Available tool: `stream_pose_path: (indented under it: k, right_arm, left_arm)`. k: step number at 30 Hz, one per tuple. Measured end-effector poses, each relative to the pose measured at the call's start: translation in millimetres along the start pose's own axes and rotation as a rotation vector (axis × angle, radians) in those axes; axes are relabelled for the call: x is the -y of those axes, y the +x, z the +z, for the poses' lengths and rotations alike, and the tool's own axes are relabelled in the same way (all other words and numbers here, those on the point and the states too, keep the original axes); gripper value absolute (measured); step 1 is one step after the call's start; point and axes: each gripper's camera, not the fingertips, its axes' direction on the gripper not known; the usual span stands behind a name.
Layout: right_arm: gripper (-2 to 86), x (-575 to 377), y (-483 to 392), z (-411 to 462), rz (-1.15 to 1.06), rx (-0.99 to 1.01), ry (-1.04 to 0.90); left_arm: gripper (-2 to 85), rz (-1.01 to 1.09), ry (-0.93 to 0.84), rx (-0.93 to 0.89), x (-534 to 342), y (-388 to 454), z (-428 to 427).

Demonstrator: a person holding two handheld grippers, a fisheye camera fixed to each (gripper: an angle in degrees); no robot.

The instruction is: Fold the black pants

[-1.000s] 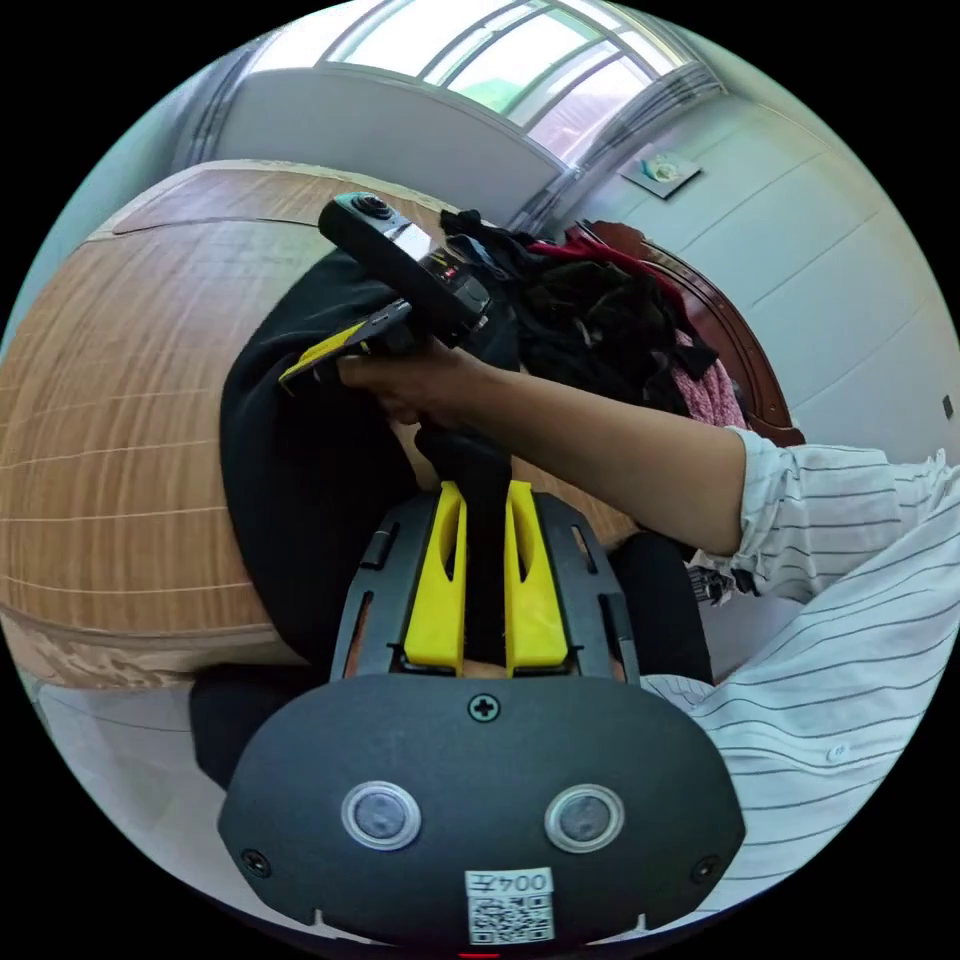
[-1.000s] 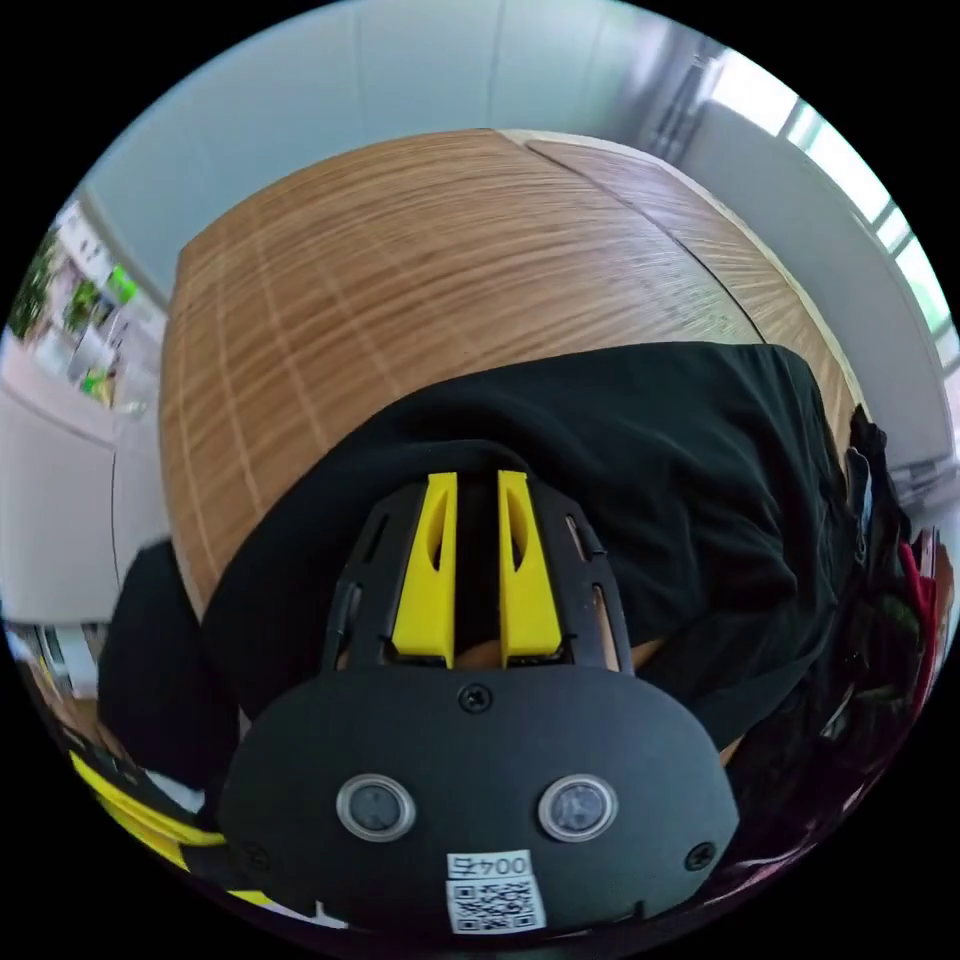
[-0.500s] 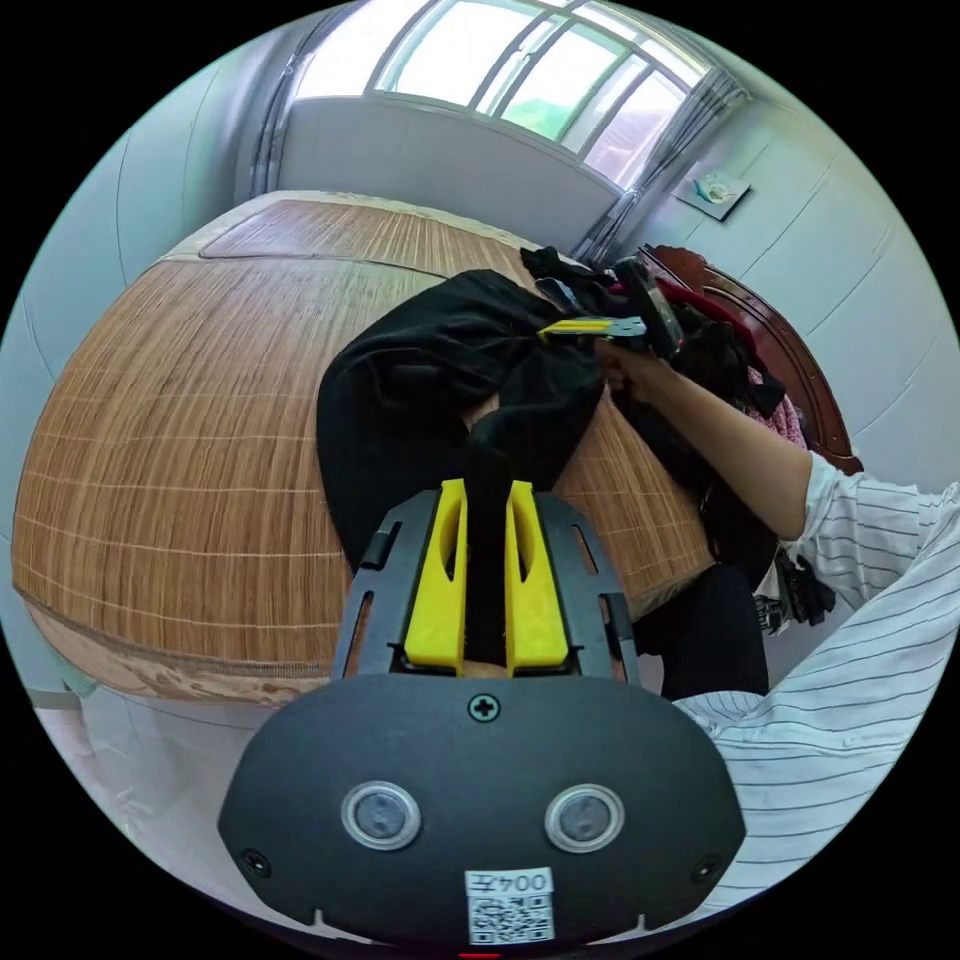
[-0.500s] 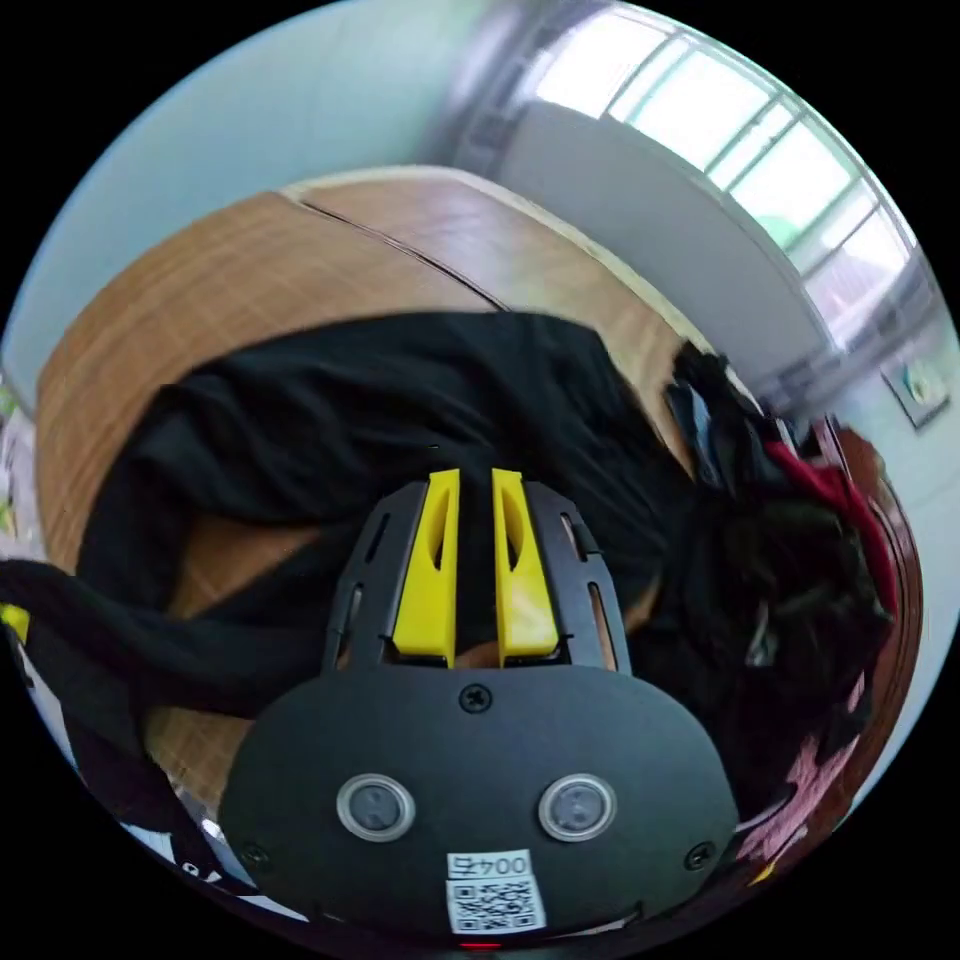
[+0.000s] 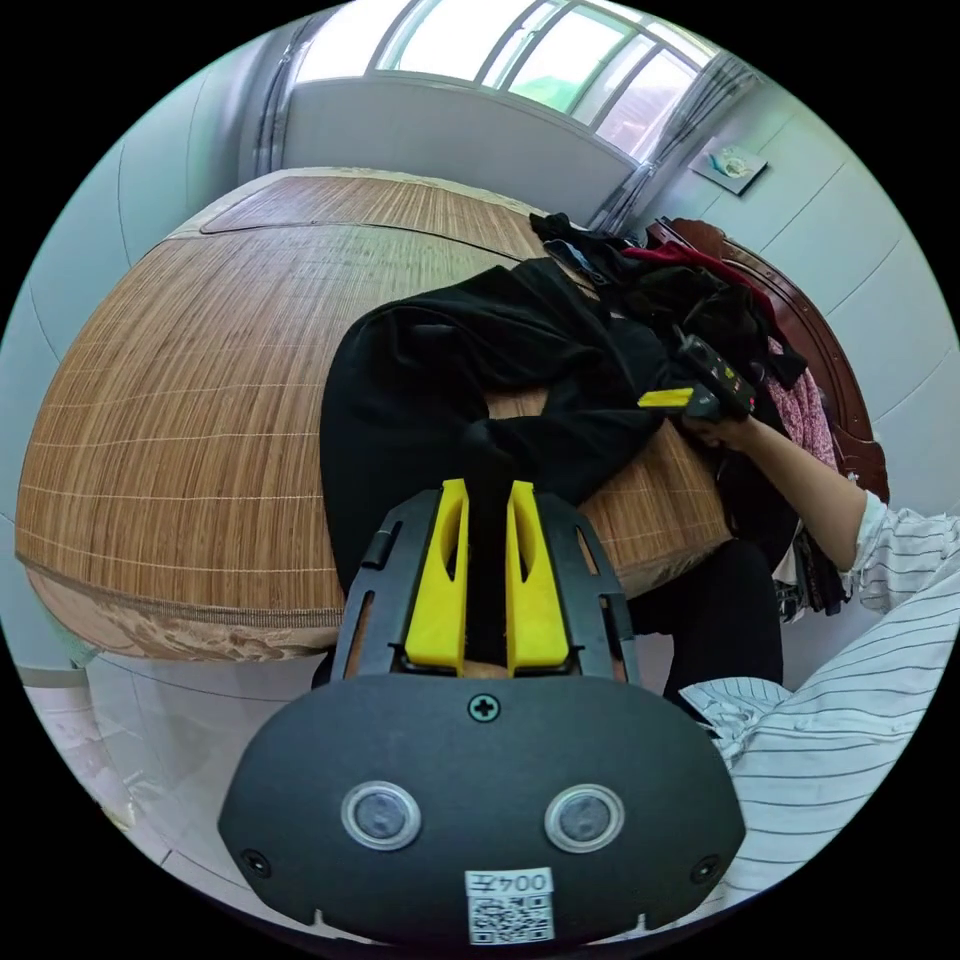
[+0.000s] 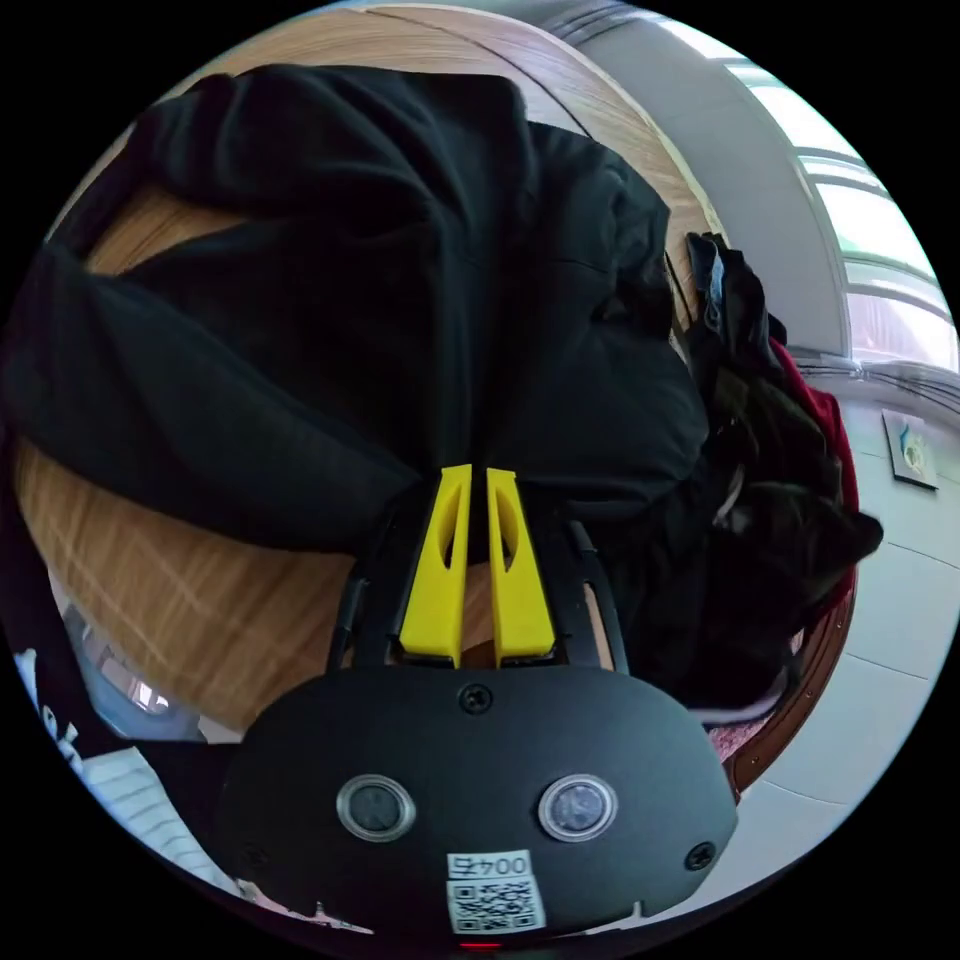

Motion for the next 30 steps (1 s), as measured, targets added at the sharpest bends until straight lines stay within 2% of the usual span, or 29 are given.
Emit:
stream_pose_path:
  k: [4,7,9,11,15,19,22,25,30]
  right_arm:
    - [4.9,-55,-13,-16,-0.039,0.052,-0.062]
    - [7.7,-64,-4,-95,0.048,0.241,0.291]
    - [9.7,-45,-27,-150,-0.039,0.35,0.512]
    - [10.9,-20,-62,-173,-0.156,0.382,0.586]
    - [11.4,42,-158,-176,-0.472,0.341,0.529]
    - [12.1,69,-215,-156,-0.638,0.262,0.453]
    - [12.7,87,-235,-154,-0.598,0.276,0.472]
    - [14.0,120,-246,-163,-0.468,0.297,0.496]
    - [14.5,225,-253,-184,-0.152,0.247,0.492]
  left_arm:
    - [3.4,0.042,-0.019,-0.039,-12,20,-13]
    - [2.8,0.061,-0.002,-0.04,-27,40,-25]
    - [2.4,0.061,0.015,-0.05,-38,53,-37]
    - [2.2,0.058,0.029,-0.061,-48,63,-46]
    - [1.9,0.068,0.032,-0.07,-74,82,-60]
    - [1.8,0.063,0.04,-0.074,-86,88,-75]
    - [1.9,0.057,0.048,-0.075,-92,87,-90]
    - [1.9,0.054,0.06,-0.062,-94,83,-109]
    - [1.8,0.059,0.066,-0.007,-86,64,-147]
